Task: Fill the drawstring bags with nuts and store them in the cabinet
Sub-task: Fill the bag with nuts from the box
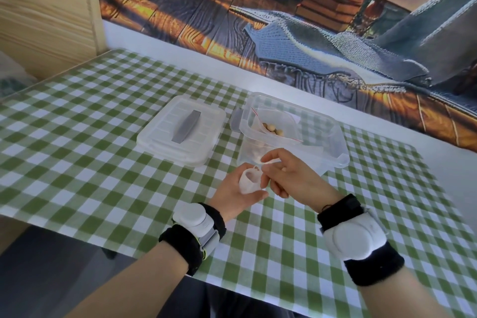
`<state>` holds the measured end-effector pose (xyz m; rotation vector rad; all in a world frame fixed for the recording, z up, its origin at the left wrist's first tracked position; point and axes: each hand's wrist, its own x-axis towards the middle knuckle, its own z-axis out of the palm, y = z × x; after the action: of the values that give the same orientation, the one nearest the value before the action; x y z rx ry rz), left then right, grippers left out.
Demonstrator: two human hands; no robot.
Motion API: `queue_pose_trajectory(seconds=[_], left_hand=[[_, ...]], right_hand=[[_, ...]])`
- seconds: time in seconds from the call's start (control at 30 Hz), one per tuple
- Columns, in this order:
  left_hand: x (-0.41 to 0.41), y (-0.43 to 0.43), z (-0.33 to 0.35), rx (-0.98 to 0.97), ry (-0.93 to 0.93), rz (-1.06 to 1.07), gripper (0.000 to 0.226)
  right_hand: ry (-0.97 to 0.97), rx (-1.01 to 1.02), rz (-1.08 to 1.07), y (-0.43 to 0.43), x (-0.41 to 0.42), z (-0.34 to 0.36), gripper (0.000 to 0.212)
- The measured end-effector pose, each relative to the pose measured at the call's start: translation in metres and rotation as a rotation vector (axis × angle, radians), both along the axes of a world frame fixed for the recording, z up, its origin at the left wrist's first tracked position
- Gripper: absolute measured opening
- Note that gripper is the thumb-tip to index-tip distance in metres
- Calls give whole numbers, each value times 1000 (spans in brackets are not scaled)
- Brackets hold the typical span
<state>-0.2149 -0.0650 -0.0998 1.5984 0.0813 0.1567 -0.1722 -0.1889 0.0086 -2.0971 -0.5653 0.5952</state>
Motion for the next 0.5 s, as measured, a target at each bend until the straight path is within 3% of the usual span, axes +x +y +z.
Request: queue_pose_trajectory(seconds=[0.13, 0.27, 0.5], left_hand=[[-1, 0, 0, -7, -4, -7, 41], [-2, 0, 1, -11, 5, -18, 36], [-1, 0, -1, -22, 9, -10, 34]], right_hand=[[-240, -60, 55, 5, 0, -6, 14], [-392, -109, 101, 2, 5, -15, 13], [-385, -52, 14, 1, 5, -16, 12]])
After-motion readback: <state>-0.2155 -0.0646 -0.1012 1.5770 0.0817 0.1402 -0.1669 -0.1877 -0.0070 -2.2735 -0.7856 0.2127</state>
